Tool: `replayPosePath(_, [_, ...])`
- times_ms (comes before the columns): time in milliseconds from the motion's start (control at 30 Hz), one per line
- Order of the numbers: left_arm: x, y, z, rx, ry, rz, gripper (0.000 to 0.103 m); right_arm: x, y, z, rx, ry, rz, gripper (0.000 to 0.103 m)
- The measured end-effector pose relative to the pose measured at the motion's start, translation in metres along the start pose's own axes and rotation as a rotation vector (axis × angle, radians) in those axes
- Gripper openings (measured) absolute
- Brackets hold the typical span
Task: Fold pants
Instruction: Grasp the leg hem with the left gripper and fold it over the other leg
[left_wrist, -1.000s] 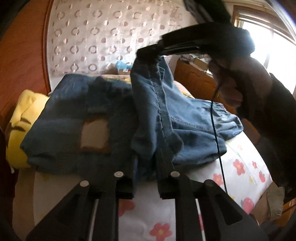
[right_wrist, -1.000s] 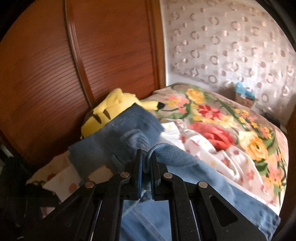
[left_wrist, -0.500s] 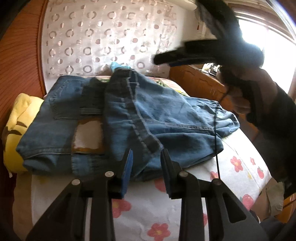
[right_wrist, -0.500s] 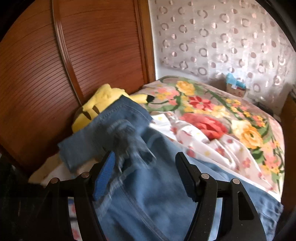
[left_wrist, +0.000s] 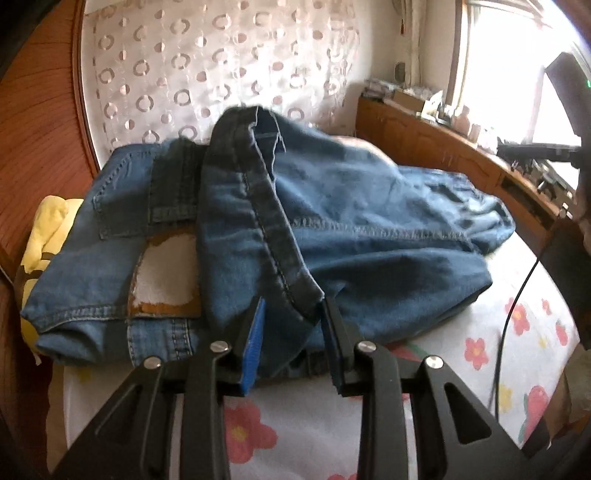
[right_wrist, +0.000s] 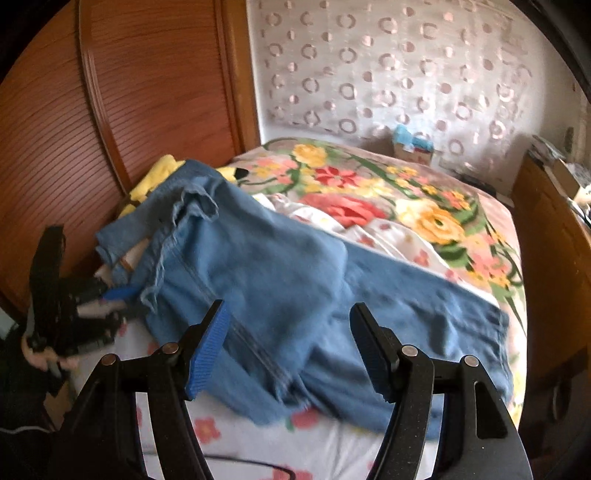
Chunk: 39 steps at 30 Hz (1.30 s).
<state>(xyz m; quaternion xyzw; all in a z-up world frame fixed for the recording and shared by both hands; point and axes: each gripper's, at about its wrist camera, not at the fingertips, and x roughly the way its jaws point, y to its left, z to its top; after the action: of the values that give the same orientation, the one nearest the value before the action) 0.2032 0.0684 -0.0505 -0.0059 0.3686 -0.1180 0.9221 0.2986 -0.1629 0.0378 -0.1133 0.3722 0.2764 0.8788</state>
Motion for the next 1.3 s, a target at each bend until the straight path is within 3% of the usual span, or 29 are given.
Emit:
replayPosePath(67, [-0.005,0.003,0.003,-0.016,-0.019,-0.005,0.008,0.000,-0.004,-0.012,0.009,0.015,0.004,0.065])
replayPosePath(100, [-0.010,0.006,0.005,-0.022,-0.036,-0.005,0.006,0.002,-0.004,-0.019,0.011,0.027,0.010,0.052])
replayPosePath(200, [-0.032,0.019,0.012,-0.055,-0.111,0.036,0.004,0.014,-0.002,-0.037,0.014,0.061,0.032,0.037])
replayPosePath(367, [-0.065,0.056,0.011,-0.140,-0.178,0.101,0.003,0.035,0.011,-0.057,0.013,0.106,0.082,0.032])
replayPosePath(533, [-0.064,0.074,0.002,-0.174,-0.155,0.107,0.003,0.047,0.024,-0.064,-0.008,0.123,0.125,0.032])
replayPosePath(833, [-0.049,0.073,-0.019,-0.198,-0.095,0.086,0.006,0.071,0.034,-0.070,-0.040,0.180,0.131,0.032])
replayPosePath(867, [-0.051,0.071,-0.020,-0.199,-0.094,0.087,0.006,0.072,0.034,-0.071,-0.039,0.190,0.138,0.023])
replayPosePath(900, [-0.052,0.071,-0.021,-0.199,-0.093,0.087,0.006,0.072,0.035,-0.074,-0.040,0.196,0.145,0.004])
replayPosePath(1100, [-0.058,0.066,-0.020,-0.184,-0.106,0.090,0.007,0.058,0.043,-0.085,-0.050,0.213,0.185,0.001])
replayPosePath(1300, [-0.067,0.063,-0.020,-0.169,-0.121,0.080,0.012,0.040,0.046,-0.092,-0.030,0.188,0.168,0.001])
